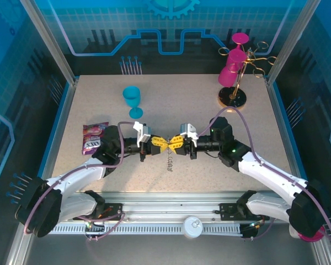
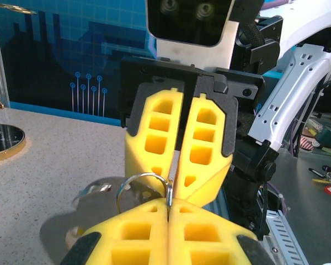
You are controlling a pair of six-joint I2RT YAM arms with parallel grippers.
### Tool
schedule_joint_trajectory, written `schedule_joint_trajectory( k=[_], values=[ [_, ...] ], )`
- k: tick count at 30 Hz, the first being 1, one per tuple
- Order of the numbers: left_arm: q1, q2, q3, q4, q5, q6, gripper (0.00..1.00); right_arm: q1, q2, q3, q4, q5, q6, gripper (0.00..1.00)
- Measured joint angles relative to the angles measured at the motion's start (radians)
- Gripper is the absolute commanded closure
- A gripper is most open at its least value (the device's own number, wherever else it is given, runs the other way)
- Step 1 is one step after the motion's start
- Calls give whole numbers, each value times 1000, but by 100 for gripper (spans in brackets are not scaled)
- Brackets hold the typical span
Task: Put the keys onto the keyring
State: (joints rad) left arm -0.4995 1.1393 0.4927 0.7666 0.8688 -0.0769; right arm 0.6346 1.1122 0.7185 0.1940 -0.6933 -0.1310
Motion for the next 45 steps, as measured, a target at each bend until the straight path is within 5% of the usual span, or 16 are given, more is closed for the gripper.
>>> schedule_joint_trajectory(
  k=[5,13,21,29,34,39,45],
  values=[
    [0,-4,0,-24,-5,16,83,0,1,6,-23,4,-18,100],
    [-2,-67,77,-350,-27,204,80,13,35,148,-327,51,-194,100],
    [-2,-71,180,-630,-39,393,83,48,113,321,-599,121,-351,100],
    [-2,-57,209,-727,-38,463,88,94,182,439,-767,184,-421,100],
    [-2,-56,219,-765,-37,497,100,100,206,479,-826,194,-435,100],
    [-2,-61,219,-763,-43,505,100,94,196,463,-798,192,-401,73],
    [-1,-107,117,-608,-61,433,100,33,42,287,-586,144,-318,68]
  ],
)
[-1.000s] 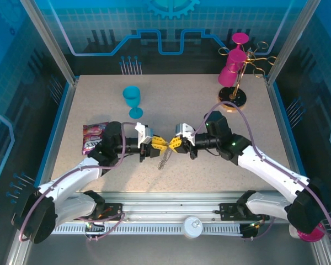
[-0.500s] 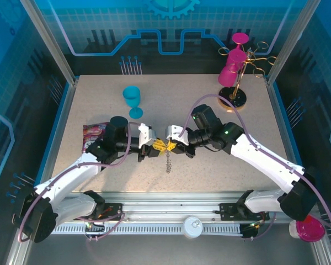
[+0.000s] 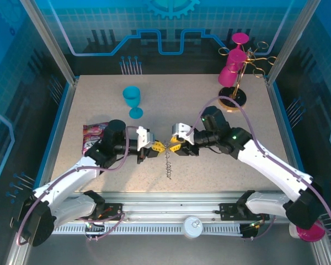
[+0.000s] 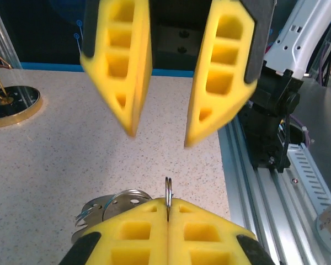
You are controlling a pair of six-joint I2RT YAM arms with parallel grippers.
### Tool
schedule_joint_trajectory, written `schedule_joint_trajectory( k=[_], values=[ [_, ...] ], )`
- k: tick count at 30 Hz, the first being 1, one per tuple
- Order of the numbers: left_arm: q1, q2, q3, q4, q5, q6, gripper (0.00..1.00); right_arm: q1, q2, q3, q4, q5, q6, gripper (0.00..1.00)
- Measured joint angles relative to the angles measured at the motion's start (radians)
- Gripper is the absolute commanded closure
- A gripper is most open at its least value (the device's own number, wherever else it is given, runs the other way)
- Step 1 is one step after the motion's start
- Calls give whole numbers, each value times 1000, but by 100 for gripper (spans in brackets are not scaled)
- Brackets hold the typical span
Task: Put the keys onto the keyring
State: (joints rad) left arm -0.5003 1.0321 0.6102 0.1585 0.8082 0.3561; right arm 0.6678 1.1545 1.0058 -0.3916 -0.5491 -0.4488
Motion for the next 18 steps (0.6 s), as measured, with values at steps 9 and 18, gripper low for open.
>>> schedule_joint_trajectory(
  k=[9,18],
  values=[
    [0,-12,-81,253,0,-179,100,-8,-68,-247,311,-39,149,68],
    [0,-15,-108,350,2,-252,100,-8,-65,-256,465,-88,225,69]
  ],
)
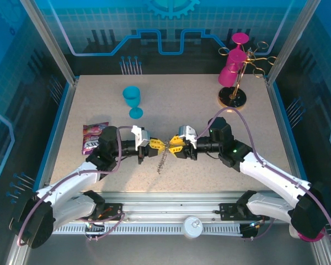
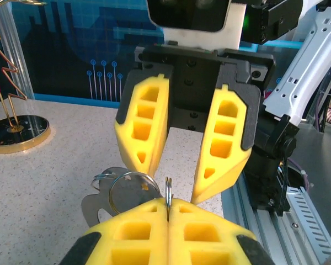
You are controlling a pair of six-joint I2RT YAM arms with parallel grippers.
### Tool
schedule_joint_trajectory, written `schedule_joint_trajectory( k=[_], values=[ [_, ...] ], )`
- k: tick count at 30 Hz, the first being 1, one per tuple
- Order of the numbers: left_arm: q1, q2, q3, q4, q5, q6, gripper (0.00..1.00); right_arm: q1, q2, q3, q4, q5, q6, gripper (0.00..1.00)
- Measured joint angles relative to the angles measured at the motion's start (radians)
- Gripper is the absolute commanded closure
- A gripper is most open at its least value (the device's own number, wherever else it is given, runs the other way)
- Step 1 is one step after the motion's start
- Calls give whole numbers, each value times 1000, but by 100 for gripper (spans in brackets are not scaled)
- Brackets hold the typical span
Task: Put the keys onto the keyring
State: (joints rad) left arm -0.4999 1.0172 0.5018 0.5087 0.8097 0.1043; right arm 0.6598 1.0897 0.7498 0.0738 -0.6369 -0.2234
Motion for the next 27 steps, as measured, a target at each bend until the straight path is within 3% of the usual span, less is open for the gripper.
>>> schedule_joint_trajectory(
  k=[18,26,27],
  values=[
    [0,3,-1,58,22,-29,100,3,53,0,87,-48,45,79],
    [10,7,-1,58,20,-33,100,2,73,10,92,-76,45,100],
    [10,7,-1,58,20,-33,95,2,74,11,91,-78,45,100]
  ],
)
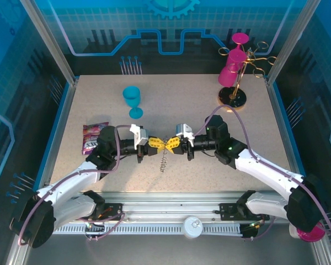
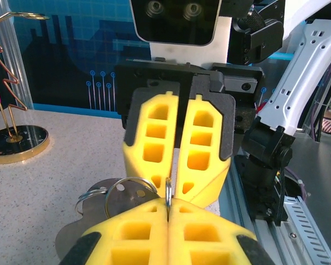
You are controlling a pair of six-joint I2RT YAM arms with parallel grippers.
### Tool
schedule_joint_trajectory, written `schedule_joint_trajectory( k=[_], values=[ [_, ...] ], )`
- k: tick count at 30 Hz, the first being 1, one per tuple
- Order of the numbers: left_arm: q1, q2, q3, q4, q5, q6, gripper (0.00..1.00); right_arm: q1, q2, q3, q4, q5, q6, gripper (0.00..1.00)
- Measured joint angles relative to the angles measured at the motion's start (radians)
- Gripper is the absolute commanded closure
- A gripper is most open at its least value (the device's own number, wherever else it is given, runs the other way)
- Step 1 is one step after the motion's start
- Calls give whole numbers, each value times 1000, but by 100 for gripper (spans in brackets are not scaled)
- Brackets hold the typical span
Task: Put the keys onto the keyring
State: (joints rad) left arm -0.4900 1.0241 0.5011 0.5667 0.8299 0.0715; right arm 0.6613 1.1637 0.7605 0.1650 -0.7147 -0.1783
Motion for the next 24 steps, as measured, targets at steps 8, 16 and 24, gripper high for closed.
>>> schedule_joint_trajectory(
  k=[8,16,24],
  values=[
    [0,-10,16,-110,-10,62,85,0,3,48,-114,8,-56,100],
    [-2,-10,133,-385,-26,219,85,12,87,280,-481,60,-214,100],
    [-2,16,191,-546,-28,311,93,64,193,464,-810,178,-375,100]
  ],
)
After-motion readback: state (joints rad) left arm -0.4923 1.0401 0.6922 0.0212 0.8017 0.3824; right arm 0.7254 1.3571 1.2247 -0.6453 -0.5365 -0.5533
